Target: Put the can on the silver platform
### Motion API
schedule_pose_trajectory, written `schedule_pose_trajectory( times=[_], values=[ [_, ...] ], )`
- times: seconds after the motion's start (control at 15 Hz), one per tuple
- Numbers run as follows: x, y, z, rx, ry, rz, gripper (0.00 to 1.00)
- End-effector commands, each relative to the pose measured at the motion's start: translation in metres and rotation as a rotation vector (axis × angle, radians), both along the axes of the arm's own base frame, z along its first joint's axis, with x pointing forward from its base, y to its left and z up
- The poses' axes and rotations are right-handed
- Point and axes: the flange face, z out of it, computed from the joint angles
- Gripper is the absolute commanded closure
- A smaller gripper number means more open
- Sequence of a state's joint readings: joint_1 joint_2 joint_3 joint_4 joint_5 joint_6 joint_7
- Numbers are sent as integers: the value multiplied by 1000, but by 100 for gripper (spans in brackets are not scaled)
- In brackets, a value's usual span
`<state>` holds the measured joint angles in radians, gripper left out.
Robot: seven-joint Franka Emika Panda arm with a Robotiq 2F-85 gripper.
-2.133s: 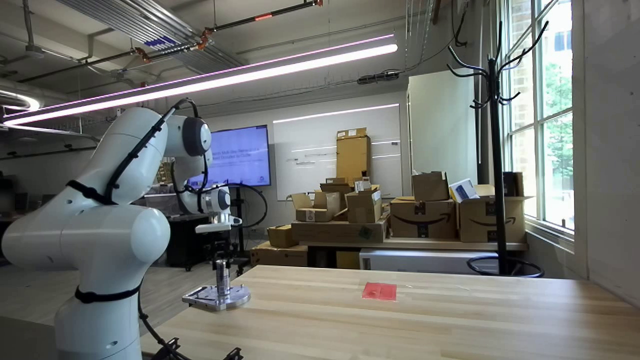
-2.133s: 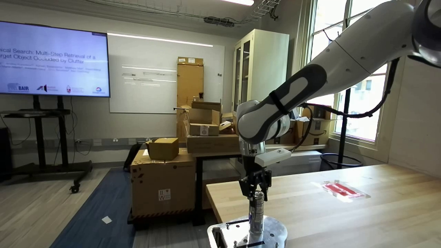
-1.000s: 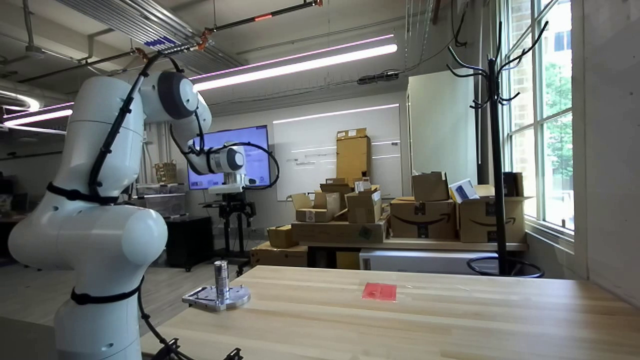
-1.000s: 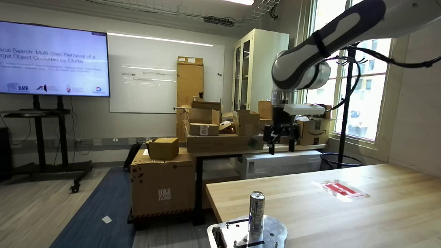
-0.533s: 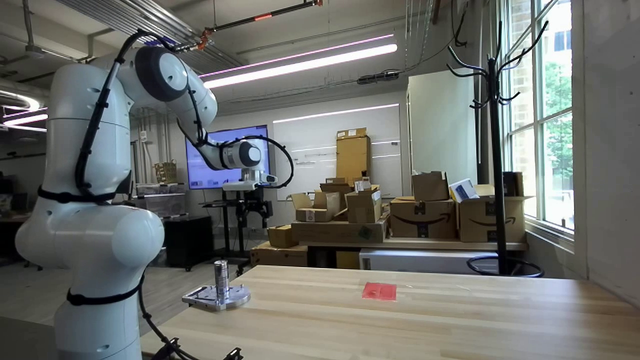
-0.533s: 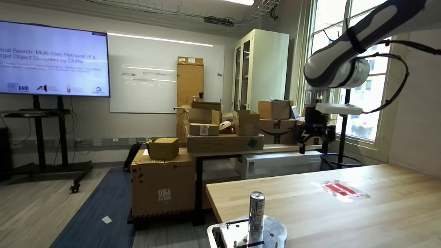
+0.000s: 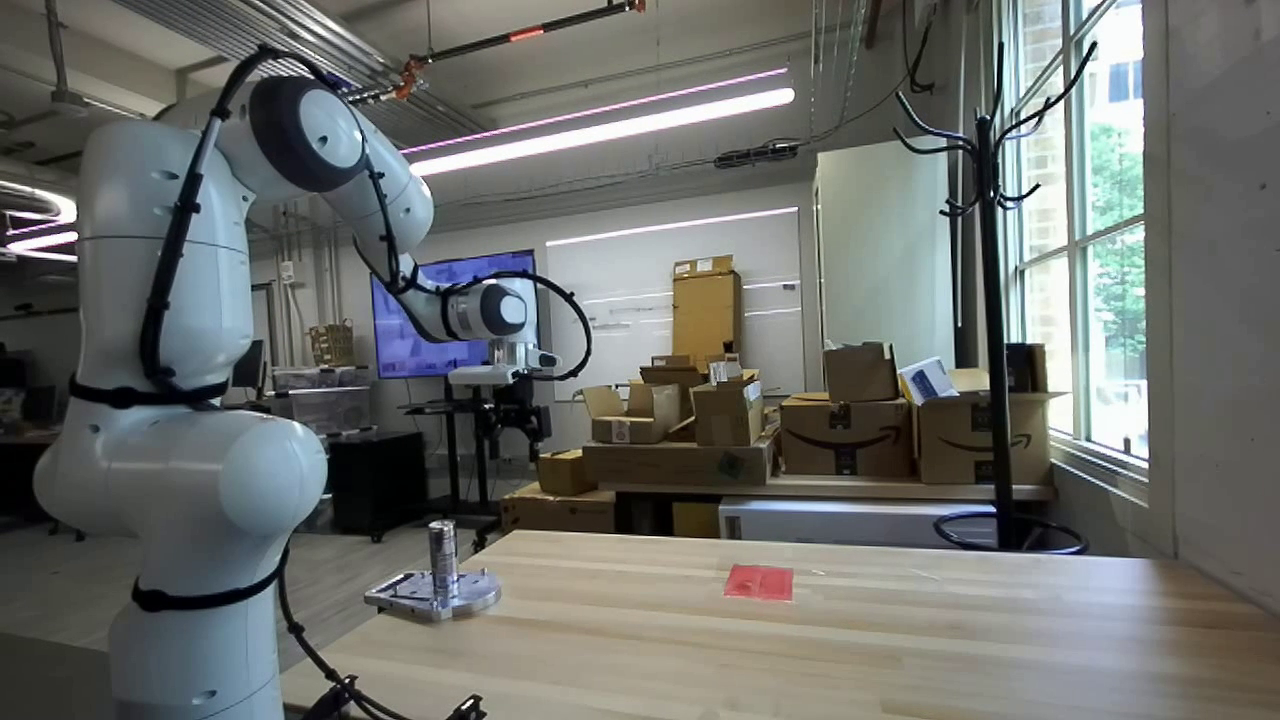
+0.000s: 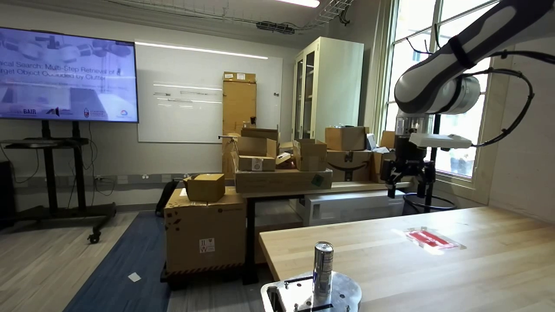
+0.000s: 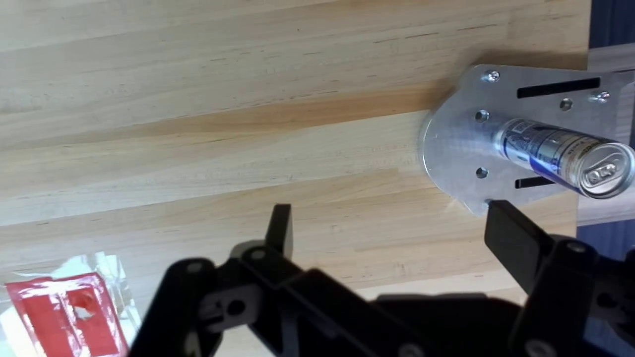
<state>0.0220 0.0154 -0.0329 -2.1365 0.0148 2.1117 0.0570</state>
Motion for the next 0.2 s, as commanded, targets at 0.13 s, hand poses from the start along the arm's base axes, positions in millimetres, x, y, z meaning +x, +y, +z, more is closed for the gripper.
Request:
schedule_pose_trajectory(
  times=[0.13],
  values=[
    [0, 0, 0, 0, 2, 0, 0]
  ],
)
